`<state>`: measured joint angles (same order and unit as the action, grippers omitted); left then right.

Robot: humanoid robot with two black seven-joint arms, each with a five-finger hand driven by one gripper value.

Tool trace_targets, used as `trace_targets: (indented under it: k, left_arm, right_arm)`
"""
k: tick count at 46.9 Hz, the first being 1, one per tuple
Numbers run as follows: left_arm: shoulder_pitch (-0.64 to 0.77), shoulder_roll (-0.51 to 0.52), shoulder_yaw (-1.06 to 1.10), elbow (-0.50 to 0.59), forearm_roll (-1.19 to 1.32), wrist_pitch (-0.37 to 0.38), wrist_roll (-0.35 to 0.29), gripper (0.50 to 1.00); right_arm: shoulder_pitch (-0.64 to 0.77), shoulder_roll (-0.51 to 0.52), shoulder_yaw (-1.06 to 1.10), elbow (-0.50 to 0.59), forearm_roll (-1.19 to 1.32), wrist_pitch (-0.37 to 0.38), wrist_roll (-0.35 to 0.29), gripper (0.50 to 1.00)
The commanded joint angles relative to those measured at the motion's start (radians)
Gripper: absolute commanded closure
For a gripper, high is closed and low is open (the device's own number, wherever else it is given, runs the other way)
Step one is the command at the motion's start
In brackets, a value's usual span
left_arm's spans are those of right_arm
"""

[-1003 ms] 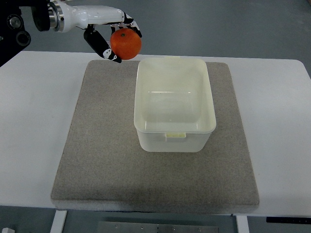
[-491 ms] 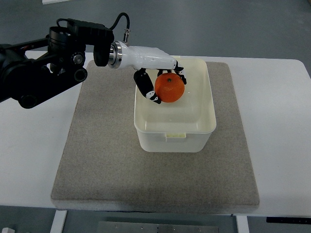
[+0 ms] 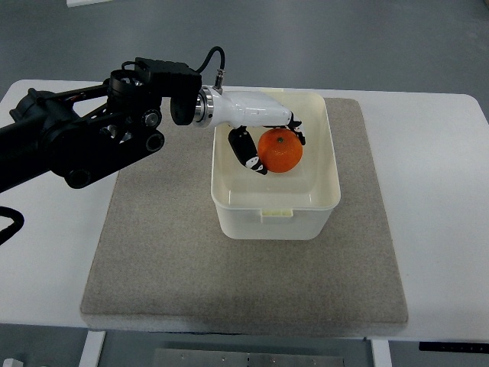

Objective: Put orange in box with left hand

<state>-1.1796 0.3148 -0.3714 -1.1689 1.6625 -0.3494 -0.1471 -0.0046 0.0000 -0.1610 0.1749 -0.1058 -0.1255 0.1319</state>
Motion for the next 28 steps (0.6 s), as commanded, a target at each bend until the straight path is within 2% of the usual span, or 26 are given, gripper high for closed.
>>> trace_targets:
  k: [1,15,28]
  left_arm:
    - [0.001,0.006,-0.001,0.0,-0.01,0.001,0.0,0.51]
    - [-0.006,0.058,-0.012,-0.005,-0.069,0.003,0.0,0.508]
    - [-0.034,0.193,-0.041,0.024,-0.604,0.004,-0.003,0.508]
  right_arm:
    - [0.0,0.0,0.0,0.0,0.0,0.001,0.0,0.57]
    - [0.0,0.0,0.0,0.0,0.0,0.0,0.0,0.568]
    - [0.0,0.0,0.0,0.0,0.0,0.0,0.0,0.568]
